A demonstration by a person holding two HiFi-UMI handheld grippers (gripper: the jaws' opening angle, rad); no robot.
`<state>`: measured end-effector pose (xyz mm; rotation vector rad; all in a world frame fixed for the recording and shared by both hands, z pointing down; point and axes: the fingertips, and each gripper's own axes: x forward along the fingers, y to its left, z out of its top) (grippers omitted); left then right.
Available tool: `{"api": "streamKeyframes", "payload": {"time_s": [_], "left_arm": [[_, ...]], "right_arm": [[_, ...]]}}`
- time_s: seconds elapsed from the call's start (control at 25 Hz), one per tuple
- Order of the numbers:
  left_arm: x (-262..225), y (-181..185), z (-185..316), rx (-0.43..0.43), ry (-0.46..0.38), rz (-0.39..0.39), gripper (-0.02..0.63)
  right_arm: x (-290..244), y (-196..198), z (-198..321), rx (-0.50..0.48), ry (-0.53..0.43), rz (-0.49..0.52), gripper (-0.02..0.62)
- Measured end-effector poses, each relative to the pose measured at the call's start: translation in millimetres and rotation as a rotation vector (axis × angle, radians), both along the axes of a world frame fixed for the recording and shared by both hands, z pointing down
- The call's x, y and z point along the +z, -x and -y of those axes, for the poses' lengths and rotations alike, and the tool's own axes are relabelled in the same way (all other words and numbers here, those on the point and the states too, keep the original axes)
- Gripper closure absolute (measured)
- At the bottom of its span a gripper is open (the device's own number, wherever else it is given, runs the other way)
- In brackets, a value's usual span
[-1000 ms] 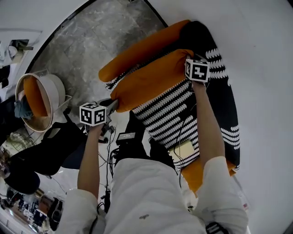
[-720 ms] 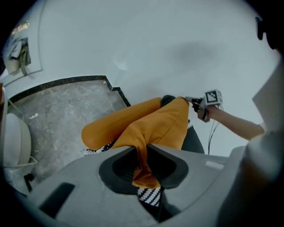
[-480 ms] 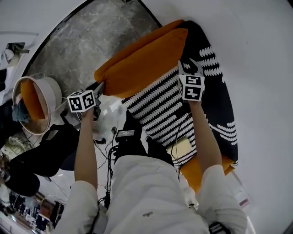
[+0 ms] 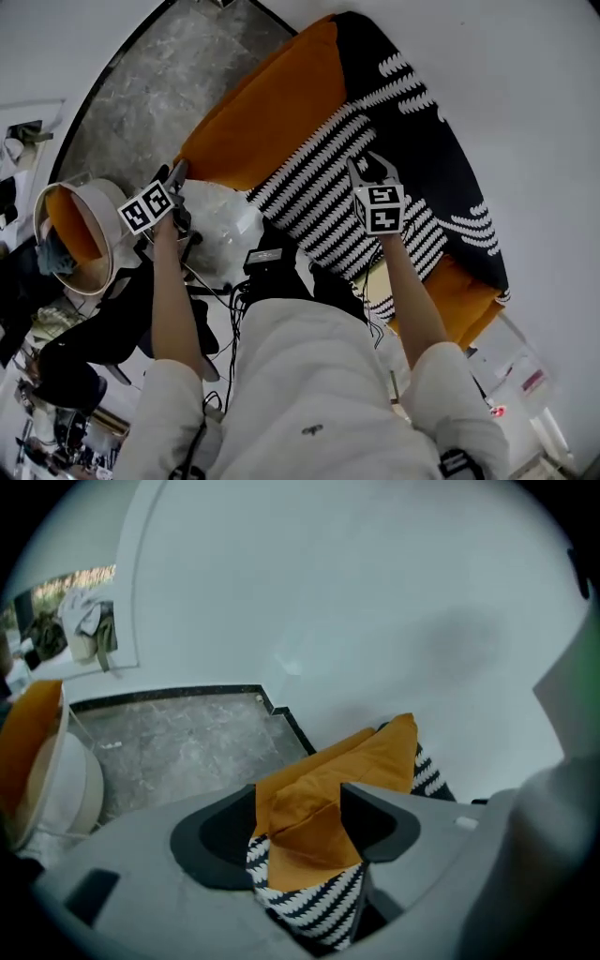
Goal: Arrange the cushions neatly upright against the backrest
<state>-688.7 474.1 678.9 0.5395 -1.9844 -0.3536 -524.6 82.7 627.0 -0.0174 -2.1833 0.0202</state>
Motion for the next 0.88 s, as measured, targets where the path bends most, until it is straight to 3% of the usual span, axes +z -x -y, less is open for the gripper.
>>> {"api": "streamKeyframes", "payload": {"time_s": [0.12, 0.24, 0.48, 0.72, 0.88], "left_arm": [[-25.2, -7.6, 12.5, 0.124, 0.066, 0.094, 0.327], [-57.1, -21.0, 52.2, 0.298, 0.081, 0.206, 0.327], [-114.2, -74.1, 151.3, 0.538, -0.006, 0.352, 0.391], [-148.5, -148.9, 263.7, 0.774, -0.1, 0.398, 0.446], [-163.7, -210.2, 351.8, 0.981, -0.158, 0.442, 0.501]], "right_arm": [[-14.2, -26.2, -1.7, 0.052, 0.032, 0.033, 0.47], [-35.6, -42.1, -0.2, 0.104, 0.043, 0.089, 0.47], [-76.8, -96.4, 16.3, 0.22, 0.038, 0.177, 0.471], [-94.1, -212.6, 50.7, 0.41, 0.05, 0.204, 0.471], [-103.3, -303.5, 86.1, 0.605, 0.014, 0.232, 0.472]]}}
